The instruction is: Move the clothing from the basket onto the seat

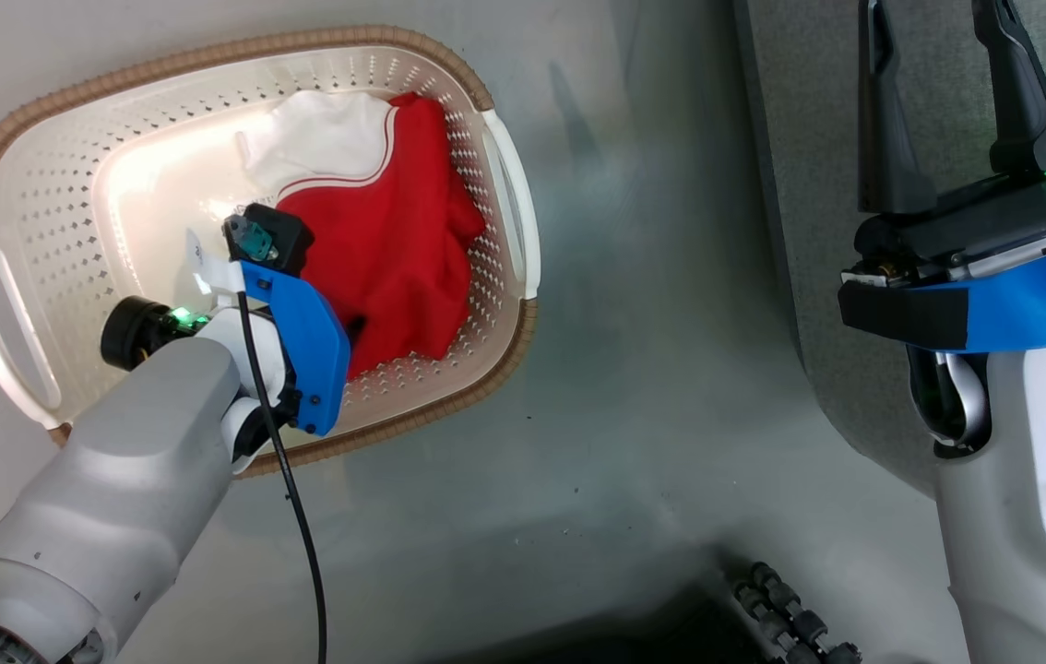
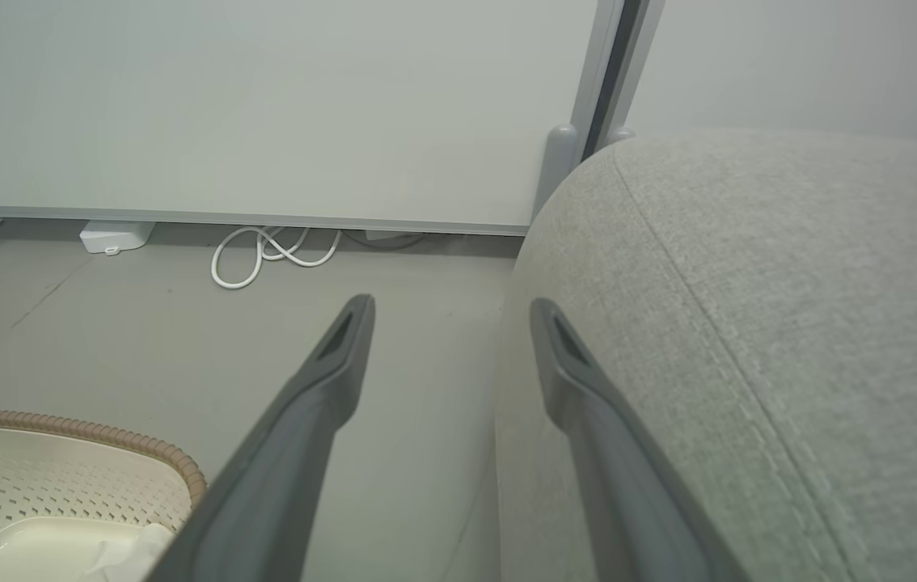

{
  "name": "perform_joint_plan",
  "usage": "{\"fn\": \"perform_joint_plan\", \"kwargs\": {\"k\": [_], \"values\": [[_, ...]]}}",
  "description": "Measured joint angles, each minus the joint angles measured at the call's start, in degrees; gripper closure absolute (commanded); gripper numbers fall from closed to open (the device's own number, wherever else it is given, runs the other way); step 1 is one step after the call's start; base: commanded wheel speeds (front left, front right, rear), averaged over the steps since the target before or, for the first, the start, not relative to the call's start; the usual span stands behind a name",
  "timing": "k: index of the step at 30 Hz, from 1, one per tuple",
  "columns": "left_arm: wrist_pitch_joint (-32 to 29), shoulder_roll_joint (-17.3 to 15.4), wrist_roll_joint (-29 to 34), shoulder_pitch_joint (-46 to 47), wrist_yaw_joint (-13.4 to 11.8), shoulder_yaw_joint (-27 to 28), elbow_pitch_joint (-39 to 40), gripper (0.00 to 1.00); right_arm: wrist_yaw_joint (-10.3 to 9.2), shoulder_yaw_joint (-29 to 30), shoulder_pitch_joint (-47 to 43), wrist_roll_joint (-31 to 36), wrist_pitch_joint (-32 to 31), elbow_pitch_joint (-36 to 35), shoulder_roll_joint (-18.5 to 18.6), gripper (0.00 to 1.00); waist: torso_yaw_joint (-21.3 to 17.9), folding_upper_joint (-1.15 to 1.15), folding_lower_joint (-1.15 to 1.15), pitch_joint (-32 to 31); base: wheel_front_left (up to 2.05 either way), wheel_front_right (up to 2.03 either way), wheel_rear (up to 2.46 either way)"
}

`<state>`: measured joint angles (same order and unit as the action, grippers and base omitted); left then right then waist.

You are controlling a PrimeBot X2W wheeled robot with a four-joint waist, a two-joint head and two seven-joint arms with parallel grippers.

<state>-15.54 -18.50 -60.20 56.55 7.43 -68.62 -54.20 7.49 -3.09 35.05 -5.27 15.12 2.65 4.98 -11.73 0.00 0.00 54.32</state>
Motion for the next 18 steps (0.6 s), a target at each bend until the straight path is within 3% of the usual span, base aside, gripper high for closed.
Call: {"fn": "perform_joint_plan", "kwargs": {"k": [5, 15, 16, 17, 18], "values": [[0.01, -0.38, -4.09, 0.48, 0.00, -1.11, 1.76, 0.00, 0.00, -0.03, 0.08, -0.26, 0.00, -0.14, -0.03, 0.00, -0.34, 0.00, 0.00, 1.33, 0.00, 0.00, 0.00], [1.55, -0.65, -6.30, 2.47, 0.00, -3.67, 3.10, 0.00, 0.00, -0.15, 0.88, -0.37, 0.04, -0.99, -0.14, 0.00, -1.17, 0.00, 0.00, 3.50, 0.00, 0.00, 0.00], [1.56, -0.71, -6.28, 2.51, 0.00, -3.90, 3.49, 0.53, 0.00, -0.16, 0.88, -0.37, 0.07, -1.05, -0.16, 0.00, -1.22, 0.00, 0.00, 3.62, 0.00, 0.00, 0.00], [1.65, -0.87, -6.27, 2.52, 0.00, -4.10, 4.12, 0.94, 0.00, -0.15, 0.91, -0.37, 0.08, -1.09, -0.18, 0.00, -1.27, 0.00, 0.00, 3.72, 0.00, 0.00, 0.00], [2.11, -0.94, -6.30, 2.53, 0.00, -4.20, 4.49, 1.00, 0.00, -0.15, 0.93, -0.37, 0.08, -1.09, -0.20, 0.00, -1.28, 0.00, 0.00, 3.78, 0.00, 0.00, 0.00]]}}
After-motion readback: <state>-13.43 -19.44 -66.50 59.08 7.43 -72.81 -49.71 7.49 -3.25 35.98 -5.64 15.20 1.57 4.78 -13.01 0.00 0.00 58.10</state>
